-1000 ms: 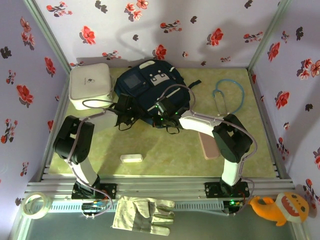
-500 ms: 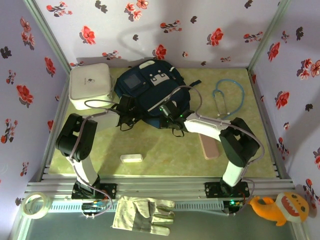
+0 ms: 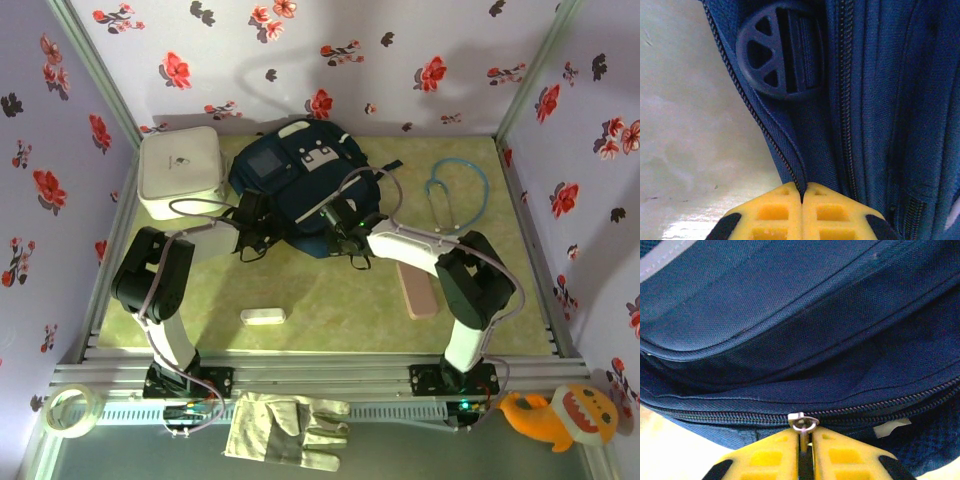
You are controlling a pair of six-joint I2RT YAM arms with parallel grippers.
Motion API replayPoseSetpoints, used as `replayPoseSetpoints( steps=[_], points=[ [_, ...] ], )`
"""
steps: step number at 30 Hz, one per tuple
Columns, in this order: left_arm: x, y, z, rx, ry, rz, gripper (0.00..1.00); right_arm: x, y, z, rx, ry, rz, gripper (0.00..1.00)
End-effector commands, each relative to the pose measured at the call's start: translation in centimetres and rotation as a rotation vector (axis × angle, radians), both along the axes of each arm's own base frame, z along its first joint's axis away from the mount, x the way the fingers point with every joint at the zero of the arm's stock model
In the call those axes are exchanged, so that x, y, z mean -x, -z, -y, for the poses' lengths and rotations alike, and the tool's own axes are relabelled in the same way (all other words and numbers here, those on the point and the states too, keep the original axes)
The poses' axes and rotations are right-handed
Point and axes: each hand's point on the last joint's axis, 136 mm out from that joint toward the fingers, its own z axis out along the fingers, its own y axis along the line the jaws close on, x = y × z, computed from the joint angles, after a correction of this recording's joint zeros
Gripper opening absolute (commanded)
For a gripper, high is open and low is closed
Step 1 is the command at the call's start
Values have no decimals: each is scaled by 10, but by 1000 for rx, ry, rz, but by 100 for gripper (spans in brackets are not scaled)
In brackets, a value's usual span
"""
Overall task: Pack the student bag
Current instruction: Zip the student bag at the center of the table.
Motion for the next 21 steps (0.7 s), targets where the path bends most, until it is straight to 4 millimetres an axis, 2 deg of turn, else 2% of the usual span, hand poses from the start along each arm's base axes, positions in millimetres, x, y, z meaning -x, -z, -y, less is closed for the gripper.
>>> replayPoseSetpoints(
  steps=[1,3,5,10,14,18,21],
  points=[
    [-10,-7,0,-17,10,30,3,-4,2,4,65,-10,4,17],
    [-10,-8,0,-18,11,32,3,-4,4,5,75,-3,2,17],
    [-10,-8,-1,-19,10,32,3,-5,3,7,81,7,9,13],
    [-10,-6,-4,-40,10,32,3,-9,-12,24,109,71,75,2],
    [-10,-7,-12,-72,12,38,3,-13,-27,54,142,151,133,0],
    [-11,-8,-15,-94,27,41,3,-12,-23,92,149,254,102,0],
    [-14,-12,-14,-108,49,46,3,-10,-23,96,134,253,87,0]
  ],
)
